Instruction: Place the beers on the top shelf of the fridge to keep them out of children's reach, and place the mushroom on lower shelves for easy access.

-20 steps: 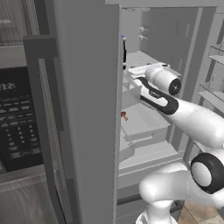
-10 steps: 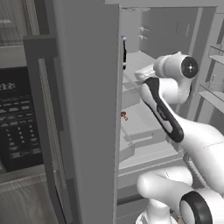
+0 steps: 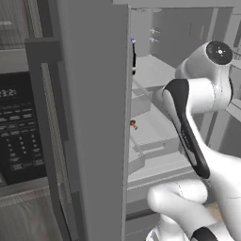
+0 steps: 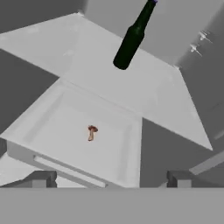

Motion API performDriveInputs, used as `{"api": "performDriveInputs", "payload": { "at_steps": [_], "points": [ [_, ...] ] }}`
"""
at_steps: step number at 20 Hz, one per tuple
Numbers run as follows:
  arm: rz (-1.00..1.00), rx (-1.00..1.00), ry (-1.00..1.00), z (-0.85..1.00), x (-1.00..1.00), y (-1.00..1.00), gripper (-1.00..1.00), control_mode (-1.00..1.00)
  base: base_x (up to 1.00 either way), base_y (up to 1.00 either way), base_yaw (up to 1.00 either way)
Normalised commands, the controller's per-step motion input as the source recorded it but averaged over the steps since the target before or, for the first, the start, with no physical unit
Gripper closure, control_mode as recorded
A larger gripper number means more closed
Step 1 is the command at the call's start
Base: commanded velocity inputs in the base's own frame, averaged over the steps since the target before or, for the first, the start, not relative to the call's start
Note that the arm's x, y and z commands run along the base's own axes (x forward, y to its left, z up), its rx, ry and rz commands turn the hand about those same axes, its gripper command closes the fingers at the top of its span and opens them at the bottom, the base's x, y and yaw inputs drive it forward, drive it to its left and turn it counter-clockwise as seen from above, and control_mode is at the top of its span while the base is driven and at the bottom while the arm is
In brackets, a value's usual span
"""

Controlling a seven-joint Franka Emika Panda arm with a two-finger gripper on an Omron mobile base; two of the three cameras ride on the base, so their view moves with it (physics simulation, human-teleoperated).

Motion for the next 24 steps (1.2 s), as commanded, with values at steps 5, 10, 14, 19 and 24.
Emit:
{"api": "performDriveInputs", "payload": {
  "at_steps": [5,10,14,19,24],
  "points": [
    [0.00,-0.02,0.04,-0.64,-1.00,0.00,-1.00,-1.00,0.00,0.00,0.00],
    [0.00,0.00,0.00,-0.34,-0.79,0.00,-1.00,-1.00,0.00,0.00,0.00],
    [0.00,0.00,0.00,-0.03,-0.58,0.00,-1.00,-1.00,0.00,0.00,0.00],
    [0.00,0.00,0.00,0.00,-0.51,0.00,-1.00,-1.00,0.00,0.00,0.00],
    [0.00,0.00,0.00,0.00,-0.36,0.00,-1.00,-1.00,0.00,0.00,0.00]
  ]
}}
